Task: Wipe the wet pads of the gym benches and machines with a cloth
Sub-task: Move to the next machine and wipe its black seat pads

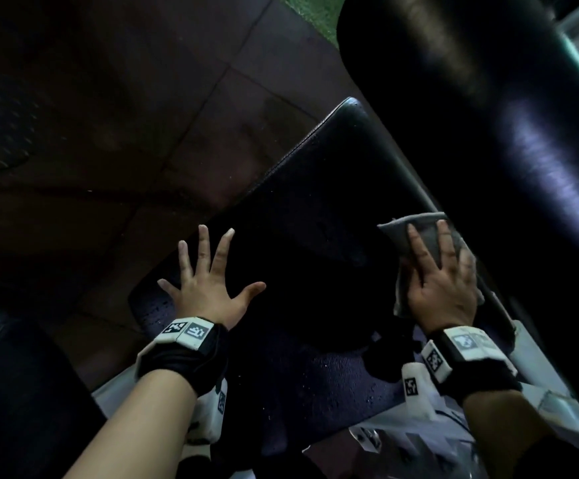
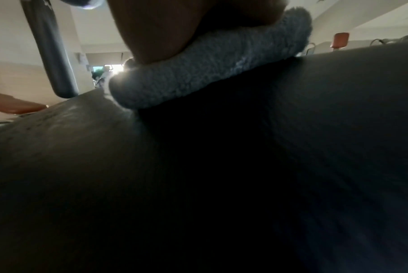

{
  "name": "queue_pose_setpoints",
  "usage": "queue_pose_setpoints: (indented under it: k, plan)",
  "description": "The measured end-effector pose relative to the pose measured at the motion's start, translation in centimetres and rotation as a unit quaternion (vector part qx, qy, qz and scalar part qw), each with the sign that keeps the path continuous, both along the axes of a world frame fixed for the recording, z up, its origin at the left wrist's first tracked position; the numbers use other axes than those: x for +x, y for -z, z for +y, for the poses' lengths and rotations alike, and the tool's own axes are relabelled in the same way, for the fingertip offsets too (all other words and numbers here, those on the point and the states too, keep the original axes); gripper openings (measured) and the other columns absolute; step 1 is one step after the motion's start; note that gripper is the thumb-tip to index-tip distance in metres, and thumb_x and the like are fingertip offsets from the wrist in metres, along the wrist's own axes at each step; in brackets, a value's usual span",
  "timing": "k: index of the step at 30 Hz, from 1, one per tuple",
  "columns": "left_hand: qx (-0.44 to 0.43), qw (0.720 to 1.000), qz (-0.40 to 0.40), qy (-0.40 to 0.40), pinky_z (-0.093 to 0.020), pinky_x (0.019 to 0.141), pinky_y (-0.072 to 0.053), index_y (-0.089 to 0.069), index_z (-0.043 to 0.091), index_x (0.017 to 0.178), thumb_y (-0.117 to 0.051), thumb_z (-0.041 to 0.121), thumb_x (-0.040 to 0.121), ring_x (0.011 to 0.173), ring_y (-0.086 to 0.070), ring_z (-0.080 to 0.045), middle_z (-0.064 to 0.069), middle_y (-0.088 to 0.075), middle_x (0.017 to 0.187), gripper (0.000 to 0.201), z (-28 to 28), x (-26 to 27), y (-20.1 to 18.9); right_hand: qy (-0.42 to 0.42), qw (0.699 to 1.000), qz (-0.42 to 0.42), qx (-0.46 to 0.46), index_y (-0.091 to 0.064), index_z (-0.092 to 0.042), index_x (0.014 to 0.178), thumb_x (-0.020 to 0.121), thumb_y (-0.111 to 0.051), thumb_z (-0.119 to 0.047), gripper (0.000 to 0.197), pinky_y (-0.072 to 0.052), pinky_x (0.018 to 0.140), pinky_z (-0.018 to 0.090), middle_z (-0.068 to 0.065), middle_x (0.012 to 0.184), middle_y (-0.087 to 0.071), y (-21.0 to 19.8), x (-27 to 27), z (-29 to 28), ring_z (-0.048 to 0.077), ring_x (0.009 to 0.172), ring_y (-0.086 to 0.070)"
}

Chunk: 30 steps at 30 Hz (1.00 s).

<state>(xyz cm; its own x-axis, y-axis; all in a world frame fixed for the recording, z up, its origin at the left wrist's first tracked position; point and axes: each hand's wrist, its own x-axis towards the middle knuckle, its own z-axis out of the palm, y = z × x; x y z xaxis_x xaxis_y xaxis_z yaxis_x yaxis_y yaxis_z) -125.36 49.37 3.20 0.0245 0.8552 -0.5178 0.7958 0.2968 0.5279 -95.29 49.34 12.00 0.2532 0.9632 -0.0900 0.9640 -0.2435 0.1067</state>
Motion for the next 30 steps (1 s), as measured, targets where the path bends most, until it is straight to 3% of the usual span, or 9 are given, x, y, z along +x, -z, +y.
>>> queue_pose_setpoints:
  k: [5, 9, 11, 14, 19, 23, 25, 27, 30]
  plan:
    - [-0.005, 1.0, 0.009, 0.008, -0.073, 0.106, -0.005, 0.017, 0.054, 0.142, -0.044, 0.079, 0.072, 0.143, 0.025, -0.024, 0.017, 0.036, 0.15, 0.096, 0.1, 0.0, 0.0, 0.098, 0.986, 0.122, 0.055, -0.031, -0.031, 0.146, 0.1, -0.033, -0.042, 0.047, -0.024, 0.108, 0.036, 0.009, 0.149, -0.036, -1.9, -1.4, 4.8, 0.03, 0.135, -0.034]
    - [-0.004, 1.0, 0.012, 0.01, -0.073, 0.106, -0.006, 0.016, 0.053, 0.142, -0.044, 0.079, 0.072, 0.143, 0.026, -0.024, 0.017, 0.036, 0.15, 0.096, 0.0, 0.0, 0.1, 0.078, 0.989, 0.111, 0.065, -0.027, -0.033, 0.148, 0.101, -0.03, -0.042, 0.047, -0.017, 0.103, 0.029, 0.006, 0.153, -0.03, -2.0, -4.6, 8.1, 0.028, 0.136, -0.031]
    - [-0.003, 1.0, 0.015, 0.008, -0.073, 0.106, -0.006, 0.015, 0.052, 0.143, -0.044, 0.079, 0.072, 0.143, 0.025, -0.023, 0.016, 0.035, 0.151, 0.096, 0.0, 0.0, 0.0, 0.041, 0.998, 0.039, 0.042, -0.023, -0.042, 0.146, 0.1, -0.029, -0.045, 0.047, -0.02, 0.104, 0.037, 0.001, 0.157, -0.022, -0.7, -6.3, 8.2, 0.032, 0.137, -0.027]
    - [0.0, 1.0, 0.012, 0.002, -0.073, 0.105, -0.007, 0.013, 0.053, 0.143, -0.044, 0.079, 0.071, 0.143, 0.024, -0.023, 0.017, 0.034, 0.151, 0.096, 0.0, 0.0, 0.0, -0.06, 0.998, -0.011, -0.002, -0.032, -0.045, 0.142, 0.09, -0.031, -0.048, 0.052, -0.017, 0.108, 0.058, -0.002, 0.156, -0.023, 1.3, -7.3, 6.4, 0.043, 0.137, -0.023]
    - [0.0, 1.0, 0.004, 0.0, -0.073, 0.106, -0.005, 0.014, 0.055, 0.142, -0.042, 0.079, 0.069, 0.143, 0.025, -0.022, 0.018, 0.035, 0.15, 0.095, -0.1, 0.0, 0.1, -0.175, 0.981, -0.039, -0.068, -0.035, -0.046, 0.14, 0.088, -0.037, -0.045, 0.053, -0.016, 0.112, 0.056, -0.003, 0.156, -0.024, 1.8, -3.4, 0.7, 0.036, 0.14, -0.02]
    - [0.005, 1.0, 0.0, -0.005, -0.072, 0.106, -0.004, 0.013, 0.055, 0.142, -0.043, 0.08, 0.068, 0.143, 0.024, -0.022, 0.019, 0.034, 0.15, 0.096, -0.1, 0.0, 0.2, -0.051, 0.998, -0.005, -0.039, -0.039, -0.038, 0.141, 0.084, -0.033, -0.042, 0.057, -0.021, 0.108, 0.049, 0.006, 0.153, -0.031, 0.1, -0.9, 0.3, 0.033, 0.132, -0.026]
    - [0.004, 1.0, 0.0, -0.006, -0.073, 0.107, -0.004, 0.012, 0.055, 0.143, -0.044, 0.079, 0.069, 0.143, 0.025, -0.022, 0.019, 0.034, 0.151, 0.096, -0.1, 0.0, 0.2, 0.008, 1.0, 0.009, 0.007, -0.028, -0.039, 0.145, 0.091, -0.03, -0.043, 0.054, -0.022, 0.105, 0.042, 0.008, 0.153, -0.029, -1.2, -1.4, 1.7, 0.032, 0.132, -0.028]
    - [0.002, 1.0, 0.003, -0.004, -0.073, 0.107, -0.004, 0.013, 0.054, 0.143, -0.045, 0.079, 0.07, 0.143, 0.025, -0.022, 0.018, 0.034, 0.151, 0.096, 0.0, 0.0, 0.3, 0.08, 0.994, 0.078, -0.021, -0.019, -0.044, 0.146, 0.1, -0.033, -0.039, 0.049, -0.029, 0.099, 0.039, 0.007, 0.151, -0.032, -2.6, -2.6, 3.6, 0.034, 0.13, -0.035]
    - [0.001, 1.0, 0.006, -0.004, -0.073, 0.107, -0.004, 0.013, 0.053, 0.143, -0.047, 0.077, 0.072, 0.143, 0.025, -0.022, 0.018, 0.035, 0.15, 0.096, 0.0, 0.0, 0.2, 0.124, 0.987, 0.098, -0.013, -0.019, -0.043, 0.147, 0.102, -0.031, -0.037, 0.047, -0.032, 0.095, 0.037, 0.007, 0.148, -0.037, -3.3, -5.1, 6.6, 0.034, 0.127, -0.04]
